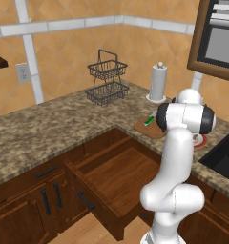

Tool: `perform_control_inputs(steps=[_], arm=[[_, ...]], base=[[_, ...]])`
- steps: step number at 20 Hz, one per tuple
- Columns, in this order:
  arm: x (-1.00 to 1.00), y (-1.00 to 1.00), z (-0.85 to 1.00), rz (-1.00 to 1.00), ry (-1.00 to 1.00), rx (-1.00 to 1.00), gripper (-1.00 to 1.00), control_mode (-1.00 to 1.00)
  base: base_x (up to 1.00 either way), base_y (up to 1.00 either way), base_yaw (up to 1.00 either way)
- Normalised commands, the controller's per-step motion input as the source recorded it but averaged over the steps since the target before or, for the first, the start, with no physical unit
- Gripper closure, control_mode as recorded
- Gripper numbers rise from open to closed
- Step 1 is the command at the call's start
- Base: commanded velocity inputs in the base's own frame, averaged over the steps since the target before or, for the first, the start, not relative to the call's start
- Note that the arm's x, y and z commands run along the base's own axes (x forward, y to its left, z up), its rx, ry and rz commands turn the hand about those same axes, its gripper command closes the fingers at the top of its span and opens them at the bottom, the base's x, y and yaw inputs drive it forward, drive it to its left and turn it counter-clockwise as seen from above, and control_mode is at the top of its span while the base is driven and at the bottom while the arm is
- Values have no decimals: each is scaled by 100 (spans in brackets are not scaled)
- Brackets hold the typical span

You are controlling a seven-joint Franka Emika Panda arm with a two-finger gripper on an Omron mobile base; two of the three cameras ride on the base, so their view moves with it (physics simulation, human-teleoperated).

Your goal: Pick up the knife from the drawer and place it on the cutting board. Then place the meat from the plate to the cutting board.

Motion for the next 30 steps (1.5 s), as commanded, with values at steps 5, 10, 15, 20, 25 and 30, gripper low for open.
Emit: perform_control_inputs(steps=[5,10,15,20,25,30], arm=[[0,0,-16,3,-2,0,-100,-100],[0,3,-20,1,-5,0,100,-100],[0,0,-3,0,-3,0,100,-100],[1,3,39,0,-4,0,100,-100],[28,40,86,-7,-10,2,100,-100],[82,75,29,-22,-7,8,100,-100]], base=[[0,0,0],[0,0,0],[0,0,0],[0,0,0],[0,0,0],[0,0,0]])
